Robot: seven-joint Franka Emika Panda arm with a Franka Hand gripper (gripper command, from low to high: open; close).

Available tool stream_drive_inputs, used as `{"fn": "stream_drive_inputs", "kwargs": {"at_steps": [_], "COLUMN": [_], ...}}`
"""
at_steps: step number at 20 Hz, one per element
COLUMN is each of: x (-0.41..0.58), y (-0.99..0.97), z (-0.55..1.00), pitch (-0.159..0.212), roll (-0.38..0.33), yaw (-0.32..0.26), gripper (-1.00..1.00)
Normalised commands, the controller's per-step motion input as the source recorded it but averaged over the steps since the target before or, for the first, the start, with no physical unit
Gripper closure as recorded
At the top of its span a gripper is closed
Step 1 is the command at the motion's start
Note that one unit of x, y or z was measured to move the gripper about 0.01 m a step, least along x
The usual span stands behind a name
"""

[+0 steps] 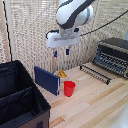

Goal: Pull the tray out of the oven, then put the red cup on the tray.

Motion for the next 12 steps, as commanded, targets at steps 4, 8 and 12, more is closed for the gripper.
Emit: {"fn": "stream_drive_inputs", "kwargs": {"at_steps": [4, 8, 12], "x": [0.000, 0.000, 0.000], "y": [-0.01, -0.15, -0.24], "z": [0.00, 0.00, 0.00], "pitch": [0.008, -0.012, -0.025], "roll": [-0.316, -0.373, -0.354], "yaw": [0.136, 0.124, 0.114], "gripper": [-1.00, -1.00, -1.00]}}
